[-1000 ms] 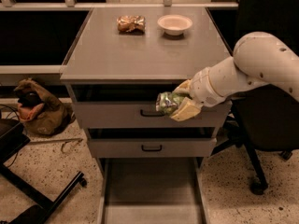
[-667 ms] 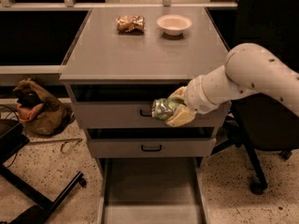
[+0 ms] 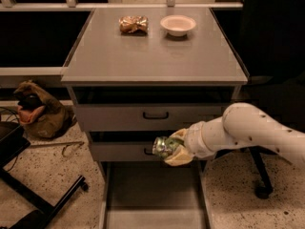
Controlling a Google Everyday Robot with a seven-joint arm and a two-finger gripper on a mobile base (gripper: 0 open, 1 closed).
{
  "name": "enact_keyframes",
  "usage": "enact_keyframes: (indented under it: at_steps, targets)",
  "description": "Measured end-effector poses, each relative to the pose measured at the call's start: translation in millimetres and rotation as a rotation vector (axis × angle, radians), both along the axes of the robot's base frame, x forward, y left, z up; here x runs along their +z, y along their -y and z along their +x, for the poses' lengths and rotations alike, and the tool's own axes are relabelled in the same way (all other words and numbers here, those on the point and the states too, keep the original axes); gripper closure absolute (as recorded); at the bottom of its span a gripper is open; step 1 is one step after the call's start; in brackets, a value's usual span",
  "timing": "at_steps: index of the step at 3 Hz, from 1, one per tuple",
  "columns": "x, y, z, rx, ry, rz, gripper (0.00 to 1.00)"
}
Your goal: Place green can into bottom drawer
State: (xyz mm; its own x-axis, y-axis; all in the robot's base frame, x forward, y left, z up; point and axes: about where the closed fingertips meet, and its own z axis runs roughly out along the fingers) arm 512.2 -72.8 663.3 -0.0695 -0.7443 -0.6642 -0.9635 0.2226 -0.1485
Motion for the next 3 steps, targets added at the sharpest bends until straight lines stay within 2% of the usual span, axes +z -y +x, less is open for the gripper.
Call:
enact_keyframes:
  at_steps: [1, 2, 3]
  targets:
    - [-36.0, 0.4, -17.9, 0.004, -0.065, 0.067, 1.0]
    - [-36.1, 0.4, -17.9, 0.004, -0.065, 0.067, 1.0]
    - [-60.8, -7.7, -18.9, 0.027, -0.049, 0.066, 1.0]
